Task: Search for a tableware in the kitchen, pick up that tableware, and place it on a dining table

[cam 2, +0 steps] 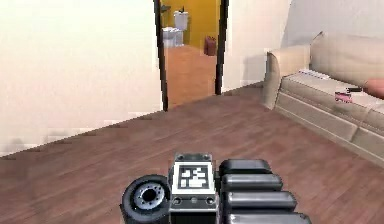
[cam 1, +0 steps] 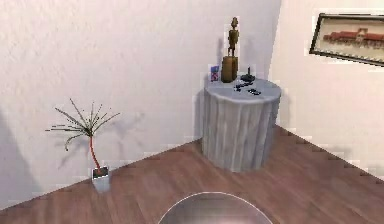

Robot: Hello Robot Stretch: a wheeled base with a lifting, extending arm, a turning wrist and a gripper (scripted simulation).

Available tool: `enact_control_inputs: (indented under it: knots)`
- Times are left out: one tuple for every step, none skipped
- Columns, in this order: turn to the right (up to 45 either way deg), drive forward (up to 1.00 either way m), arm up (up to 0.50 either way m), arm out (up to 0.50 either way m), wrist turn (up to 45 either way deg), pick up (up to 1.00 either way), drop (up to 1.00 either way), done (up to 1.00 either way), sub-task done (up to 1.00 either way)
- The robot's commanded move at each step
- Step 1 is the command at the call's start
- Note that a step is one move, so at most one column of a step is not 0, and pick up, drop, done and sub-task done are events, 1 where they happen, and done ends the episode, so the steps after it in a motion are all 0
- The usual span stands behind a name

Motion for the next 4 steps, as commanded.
enact_control_inputs:
  knots:
    - [-3.0,0.00,0.00,0.00,0.0,0.00,0.00,0.00,0.00]
    - [0.0,1.00,0.00,0.00,0.0,0.00,0.00,0.00,0.00]
    - [-15.0,0.00,0.00,0.00,0.0,0.00,0.00,0.00,0.00]
    - [0.0,0.05,0.00,0.00,0.0,0.00,0.00,0.00,0.00]
